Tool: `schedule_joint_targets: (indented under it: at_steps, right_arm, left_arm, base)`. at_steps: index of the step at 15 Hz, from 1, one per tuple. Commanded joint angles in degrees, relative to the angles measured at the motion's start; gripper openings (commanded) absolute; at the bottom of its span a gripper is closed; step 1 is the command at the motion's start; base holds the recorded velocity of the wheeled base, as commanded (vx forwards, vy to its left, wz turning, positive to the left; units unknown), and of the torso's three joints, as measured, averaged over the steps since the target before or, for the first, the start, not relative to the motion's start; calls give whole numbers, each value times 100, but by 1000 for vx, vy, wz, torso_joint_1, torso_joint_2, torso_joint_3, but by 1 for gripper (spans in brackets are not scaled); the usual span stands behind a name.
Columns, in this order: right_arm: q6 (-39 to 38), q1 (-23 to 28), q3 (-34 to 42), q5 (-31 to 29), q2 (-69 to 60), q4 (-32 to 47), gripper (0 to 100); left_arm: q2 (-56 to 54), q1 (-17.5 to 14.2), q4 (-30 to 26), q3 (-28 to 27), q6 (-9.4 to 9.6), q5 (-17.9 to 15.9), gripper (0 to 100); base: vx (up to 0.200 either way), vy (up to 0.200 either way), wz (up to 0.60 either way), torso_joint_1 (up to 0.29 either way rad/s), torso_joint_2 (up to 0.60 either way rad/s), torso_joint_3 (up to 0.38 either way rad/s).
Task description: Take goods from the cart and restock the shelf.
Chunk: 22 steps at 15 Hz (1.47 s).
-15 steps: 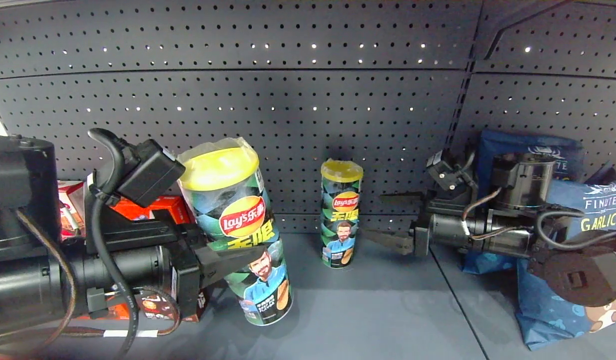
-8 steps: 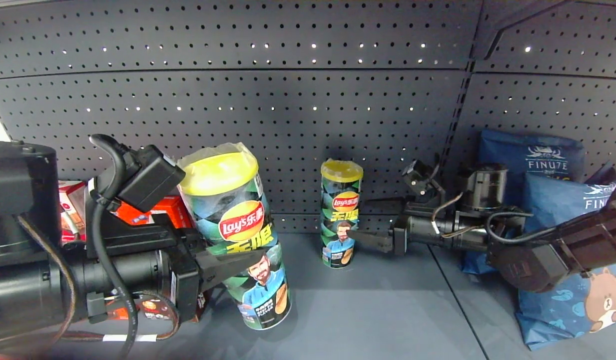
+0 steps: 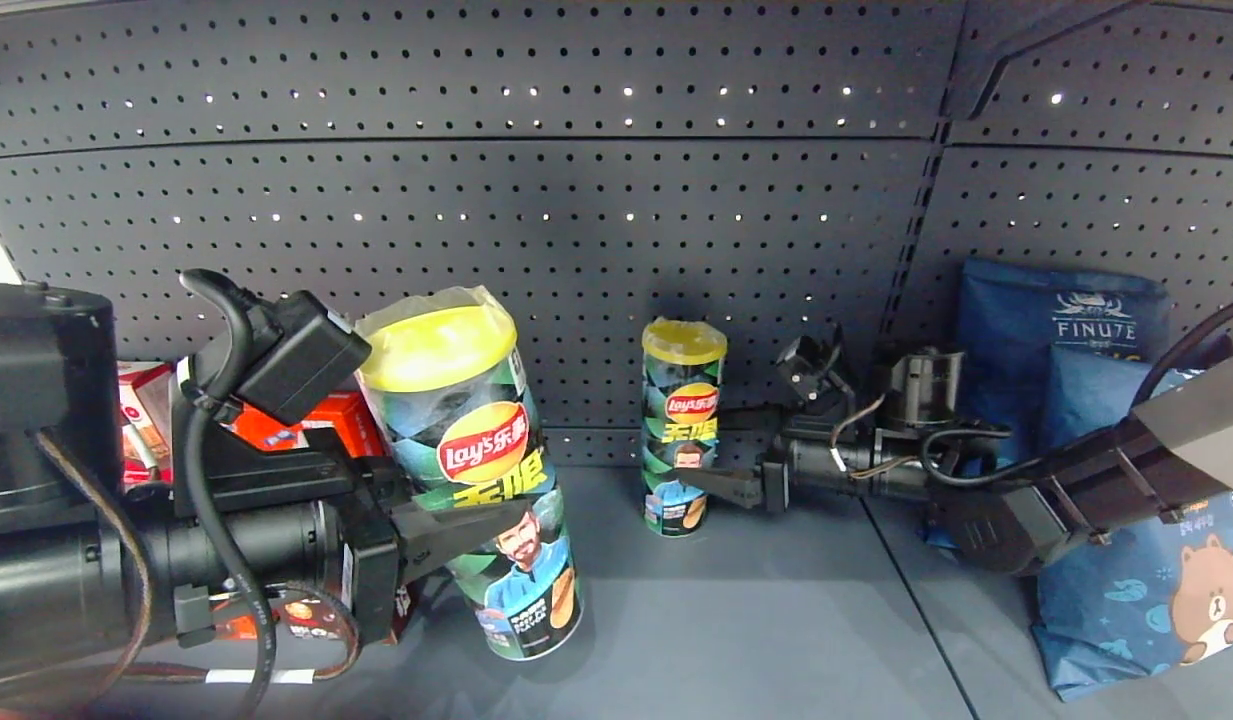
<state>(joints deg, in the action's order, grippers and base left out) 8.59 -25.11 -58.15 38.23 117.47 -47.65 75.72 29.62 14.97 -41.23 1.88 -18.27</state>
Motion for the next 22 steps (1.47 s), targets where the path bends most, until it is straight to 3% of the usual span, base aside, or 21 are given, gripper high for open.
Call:
schedule_joint_targets:
  at_steps: [1, 9, 10, 16, 22]
  right_arm:
    - [2, -46, -118, 0, 171, -7, 100]
    - [-7, -205, -478, -26, 655, -25, 100]
    - [-7, -205, -478, -9, 690, -69, 0]
    - [-16, -222, -390, -61, 619, -157, 0]
    - [-24, -591, 585, -395, -470, -165, 0]
  left_arm:
    - [5, 0, -3, 1, -3, -1, 0]
    - [-57, -80, 6, 141, -3, -1, 0]
    - [-57, -80, 6, 141, -3, -1, 0]
    - [-83, -80, 6, 159, -3, -1, 0]
    - [-118, -141, 6, 168, -3, -1, 0]
  base:
    - [0, 0, 0, 0, 0, 0]
    - [0, 0, 0, 0, 0, 0]
    - [0, 0, 0, 0, 0, 0]
    - [0, 0, 0, 0, 0, 0]
    - [0, 0, 0, 0, 0, 0]
